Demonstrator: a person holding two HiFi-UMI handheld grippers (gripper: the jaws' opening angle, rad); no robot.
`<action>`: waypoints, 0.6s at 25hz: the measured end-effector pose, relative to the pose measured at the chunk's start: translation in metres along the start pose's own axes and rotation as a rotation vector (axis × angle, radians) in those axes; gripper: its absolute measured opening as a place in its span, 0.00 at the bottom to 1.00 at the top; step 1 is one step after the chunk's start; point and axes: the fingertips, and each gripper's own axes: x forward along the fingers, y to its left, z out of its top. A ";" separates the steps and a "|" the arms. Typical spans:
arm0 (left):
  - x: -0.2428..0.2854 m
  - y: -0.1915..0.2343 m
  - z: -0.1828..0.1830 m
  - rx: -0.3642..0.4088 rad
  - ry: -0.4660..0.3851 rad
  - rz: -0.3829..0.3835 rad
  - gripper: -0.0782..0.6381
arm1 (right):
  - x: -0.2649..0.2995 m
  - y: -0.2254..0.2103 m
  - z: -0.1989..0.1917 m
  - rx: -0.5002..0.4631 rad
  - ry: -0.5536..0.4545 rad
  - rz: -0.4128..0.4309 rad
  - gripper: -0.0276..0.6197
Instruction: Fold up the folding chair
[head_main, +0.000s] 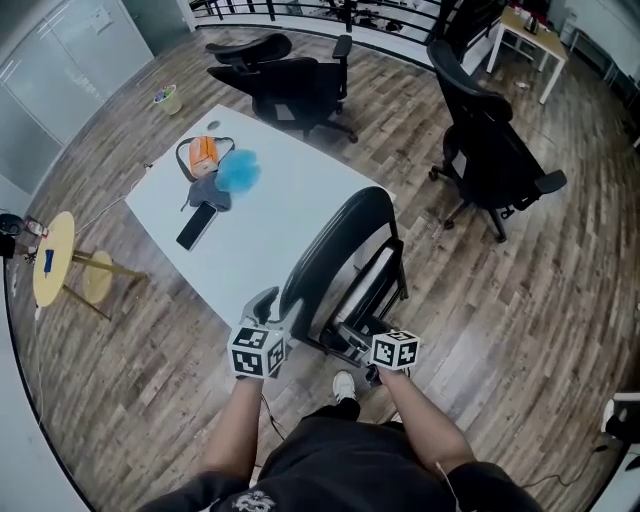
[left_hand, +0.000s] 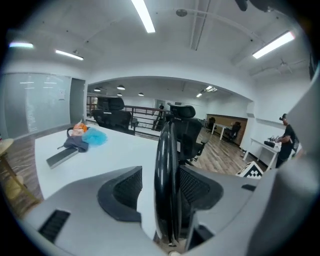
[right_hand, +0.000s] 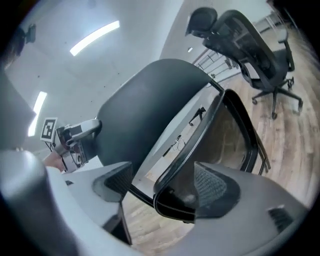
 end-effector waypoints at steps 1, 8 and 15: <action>-0.007 0.004 0.002 -0.001 -0.021 0.030 0.42 | -0.007 0.004 0.005 -0.045 -0.015 -0.011 0.63; -0.075 -0.025 0.025 0.033 -0.233 0.221 0.37 | -0.093 0.036 0.026 -0.368 -0.131 -0.077 0.63; -0.102 -0.135 0.001 -0.044 -0.270 0.167 0.20 | -0.216 0.067 0.036 -0.637 -0.324 -0.182 0.27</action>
